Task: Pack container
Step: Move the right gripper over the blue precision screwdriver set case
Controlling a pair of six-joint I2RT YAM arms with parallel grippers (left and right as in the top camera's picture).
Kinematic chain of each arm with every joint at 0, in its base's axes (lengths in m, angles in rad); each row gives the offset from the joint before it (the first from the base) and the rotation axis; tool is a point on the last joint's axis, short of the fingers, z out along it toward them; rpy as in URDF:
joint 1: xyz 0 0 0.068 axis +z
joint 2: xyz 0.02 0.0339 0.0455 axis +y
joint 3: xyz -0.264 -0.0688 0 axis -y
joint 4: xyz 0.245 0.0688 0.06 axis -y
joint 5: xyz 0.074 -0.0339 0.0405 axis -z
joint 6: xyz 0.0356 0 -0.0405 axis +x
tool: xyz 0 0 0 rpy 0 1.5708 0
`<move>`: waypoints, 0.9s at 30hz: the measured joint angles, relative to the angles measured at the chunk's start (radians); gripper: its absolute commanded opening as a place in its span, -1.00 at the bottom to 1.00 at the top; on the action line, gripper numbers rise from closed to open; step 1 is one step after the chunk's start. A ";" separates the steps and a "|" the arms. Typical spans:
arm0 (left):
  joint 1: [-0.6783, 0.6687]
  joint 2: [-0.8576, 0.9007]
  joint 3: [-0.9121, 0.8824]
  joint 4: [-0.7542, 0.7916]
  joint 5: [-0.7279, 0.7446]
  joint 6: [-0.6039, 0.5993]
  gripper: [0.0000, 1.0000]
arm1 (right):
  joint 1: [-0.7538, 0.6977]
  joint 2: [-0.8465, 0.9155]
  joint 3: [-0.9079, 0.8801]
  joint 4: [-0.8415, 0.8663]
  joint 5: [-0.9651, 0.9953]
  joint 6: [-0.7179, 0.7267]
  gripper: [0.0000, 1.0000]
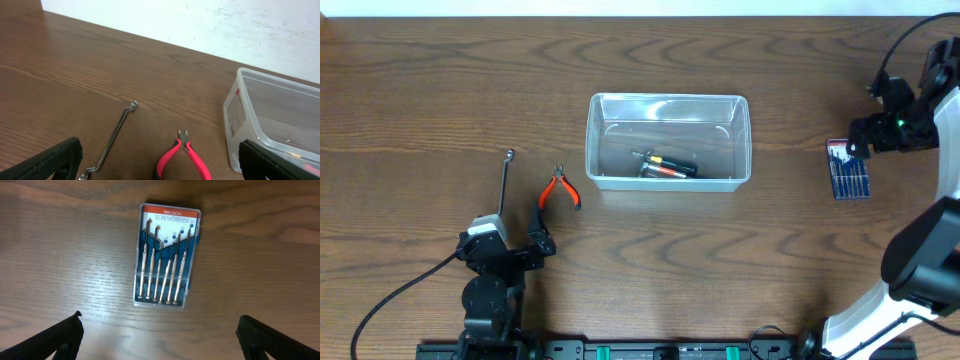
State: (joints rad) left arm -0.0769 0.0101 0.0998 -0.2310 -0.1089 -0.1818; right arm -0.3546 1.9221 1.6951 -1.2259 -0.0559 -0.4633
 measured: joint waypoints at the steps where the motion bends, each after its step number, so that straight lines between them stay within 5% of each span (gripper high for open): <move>1: 0.000 0.000 0.000 0.000 0.000 0.000 0.96 | 0.000 0.015 0.000 0.004 0.001 0.003 0.98; 27: 0.000 0.000 0.000 0.000 0.000 0.000 0.96 | 0.000 0.205 -0.002 0.074 0.008 0.040 0.98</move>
State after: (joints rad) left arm -0.0769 0.0101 0.0998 -0.2310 -0.1089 -0.1822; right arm -0.3542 2.1273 1.6932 -1.1519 -0.0483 -0.4229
